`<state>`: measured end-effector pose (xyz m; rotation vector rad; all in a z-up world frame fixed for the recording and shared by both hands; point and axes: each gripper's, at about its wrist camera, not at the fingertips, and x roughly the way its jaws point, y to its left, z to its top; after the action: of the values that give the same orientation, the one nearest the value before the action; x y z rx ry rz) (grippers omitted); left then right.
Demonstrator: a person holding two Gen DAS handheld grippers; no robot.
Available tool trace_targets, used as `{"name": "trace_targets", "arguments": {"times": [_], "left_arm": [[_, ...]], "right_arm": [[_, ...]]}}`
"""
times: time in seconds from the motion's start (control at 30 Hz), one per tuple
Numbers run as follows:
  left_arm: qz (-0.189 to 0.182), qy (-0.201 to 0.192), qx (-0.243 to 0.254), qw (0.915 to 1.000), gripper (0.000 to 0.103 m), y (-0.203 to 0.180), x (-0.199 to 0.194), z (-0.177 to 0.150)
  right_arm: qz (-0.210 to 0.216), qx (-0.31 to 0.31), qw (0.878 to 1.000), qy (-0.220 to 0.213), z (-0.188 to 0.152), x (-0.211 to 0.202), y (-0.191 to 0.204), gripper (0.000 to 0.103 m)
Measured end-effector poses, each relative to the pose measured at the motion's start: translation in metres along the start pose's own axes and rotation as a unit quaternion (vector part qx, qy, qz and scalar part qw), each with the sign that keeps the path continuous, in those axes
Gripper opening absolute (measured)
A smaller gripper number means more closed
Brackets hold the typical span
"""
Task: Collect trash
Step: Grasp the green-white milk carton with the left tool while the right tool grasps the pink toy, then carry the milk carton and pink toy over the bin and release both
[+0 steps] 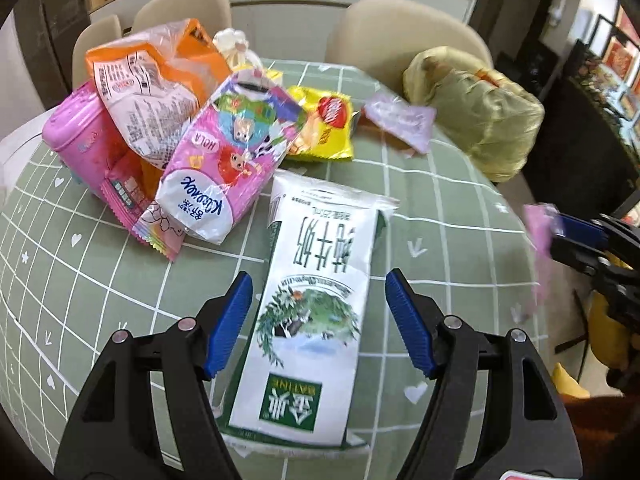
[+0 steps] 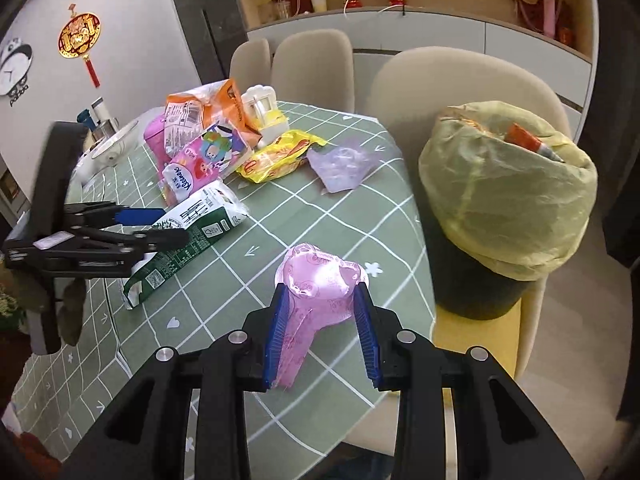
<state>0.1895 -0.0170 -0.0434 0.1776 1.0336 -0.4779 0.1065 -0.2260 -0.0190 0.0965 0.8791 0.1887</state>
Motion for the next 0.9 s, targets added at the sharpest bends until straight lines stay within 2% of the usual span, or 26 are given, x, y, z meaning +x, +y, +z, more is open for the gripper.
{"name": "trace_targets", "arguments": {"times": [0.03,0.13,0.23,0.43,0.63,0.73,0.9], "left_arm": [[-0.003,0.003,-0.01,0.9999,0.054,0.001,0.002,0.001],[-0.015,0.002,-0.054,0.9984,0.052,0.006,0.003,0.001],[-0.018,-0.012,-0.074,0.997,0.051,0.002,-0.006,0.0],[-0.024,-0.087,-0.106,0.9902,0.051,-0.026,-0.055,0.013],[-0.022,-0.16,-0.092,0.9826,0.051,-0.06,-0.101,0.047],[-0.03,-0.182,-0.085,0.9792,0.051,-0.075,-0.114,0.064],[-0.048,-0.215,-0.061,0.9735,0.051,-0.112,-0.119,0.11]], "right_arm": [[0.0,0.002,1.0,-0.003,-0.001,-0.002,-0.001,0.032],[0.002,0.008,1.0,-0.01,-0.004,-0.009,-0.007,0.032],[0.004,0.012,1.0,-0.023,-0.003,-0.017,-0.014,0.032],[-0.011,0.021,0.997,-0.069,0.008,-0.049,-0.041,0.032],[-0.025,0.029,0.994,-0.102,0.026,-0.079,-0.082,0.032],[-0.033,0.027,0.993,-0.115,0.037,-0.092,-0.1,0.032],[-0.052,0.015,0.991,-0.125,0.056,-0.109,-0.127,0.032]]}}
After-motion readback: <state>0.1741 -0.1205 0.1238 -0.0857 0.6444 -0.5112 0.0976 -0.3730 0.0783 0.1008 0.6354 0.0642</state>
